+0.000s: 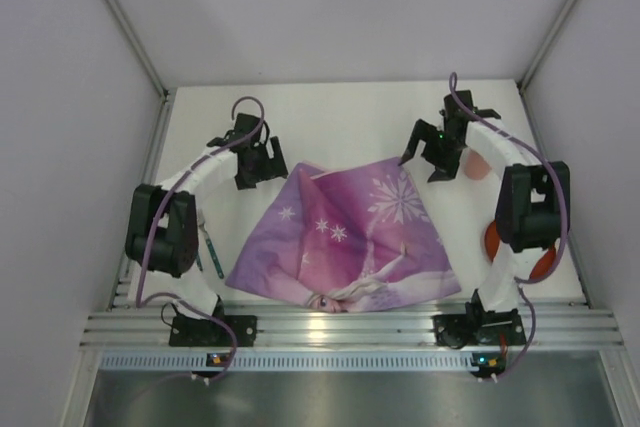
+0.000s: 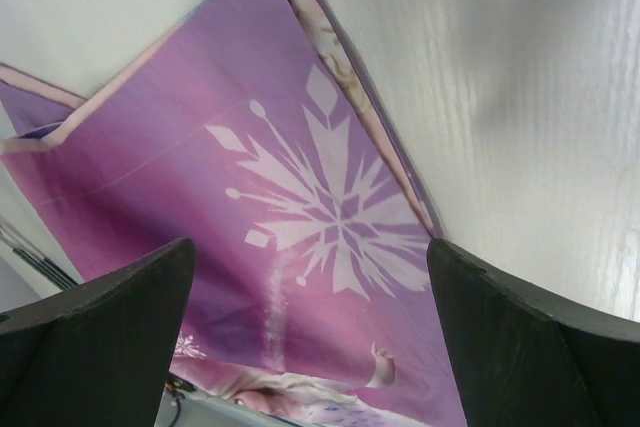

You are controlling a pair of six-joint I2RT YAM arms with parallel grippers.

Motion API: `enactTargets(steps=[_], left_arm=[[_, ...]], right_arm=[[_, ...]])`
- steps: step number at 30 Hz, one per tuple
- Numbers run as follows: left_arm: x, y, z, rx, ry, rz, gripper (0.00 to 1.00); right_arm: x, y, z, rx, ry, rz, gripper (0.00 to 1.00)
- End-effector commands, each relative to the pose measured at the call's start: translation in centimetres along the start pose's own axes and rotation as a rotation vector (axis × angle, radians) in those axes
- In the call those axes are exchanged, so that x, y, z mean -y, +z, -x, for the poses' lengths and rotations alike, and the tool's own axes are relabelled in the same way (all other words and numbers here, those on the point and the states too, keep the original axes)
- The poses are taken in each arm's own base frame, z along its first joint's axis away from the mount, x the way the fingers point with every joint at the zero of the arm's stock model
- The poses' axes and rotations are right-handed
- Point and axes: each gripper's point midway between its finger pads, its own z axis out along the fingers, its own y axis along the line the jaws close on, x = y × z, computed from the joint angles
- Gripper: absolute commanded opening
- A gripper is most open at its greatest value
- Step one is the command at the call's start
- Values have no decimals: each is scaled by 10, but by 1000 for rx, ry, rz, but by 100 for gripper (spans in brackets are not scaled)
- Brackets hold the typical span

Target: Set the dinner table for one person

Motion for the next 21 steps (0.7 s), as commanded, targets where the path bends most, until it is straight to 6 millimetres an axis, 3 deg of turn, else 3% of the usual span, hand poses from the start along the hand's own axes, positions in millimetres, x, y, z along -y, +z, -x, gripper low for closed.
enactTargets(steps=[1, 7, 12, 17, 21], left_arm=[[44, 10, 26, 46, 66, -239, 93], [58, 52, 6, -117, 85, -325, 91], [55, 76, -11, -188, 93, -327, 80], [54, 86, -25, -234, 115, -332, 61], [54, 87, -39, -257, 138, -330, 55]], right_arm=[[-27, 3, 28, 48, -72, 73, 100], [-19, 35, 32, -11, -58, 51, 100], [-13, 63, 25, -58, -54, 37, 100], [-17, 77, 16, -88, -64, 37, 100], [-20, 86, 8, -111, -67, 40, 100]])
